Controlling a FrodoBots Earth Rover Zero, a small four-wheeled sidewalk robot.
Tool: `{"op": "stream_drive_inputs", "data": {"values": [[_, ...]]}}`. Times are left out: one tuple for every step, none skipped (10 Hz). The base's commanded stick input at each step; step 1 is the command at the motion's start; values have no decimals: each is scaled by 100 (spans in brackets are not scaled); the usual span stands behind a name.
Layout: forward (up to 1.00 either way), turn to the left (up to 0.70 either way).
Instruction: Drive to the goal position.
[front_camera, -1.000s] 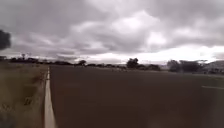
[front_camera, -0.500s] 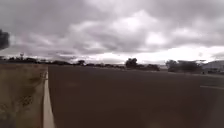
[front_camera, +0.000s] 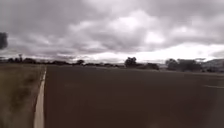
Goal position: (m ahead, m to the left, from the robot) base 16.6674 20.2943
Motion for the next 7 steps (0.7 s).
{"op": "stream_drive_inputs", "data": {"values": [[0,85],[0,85],[0,85],[0,85],[0,85],[0,85],[0,85]]}}
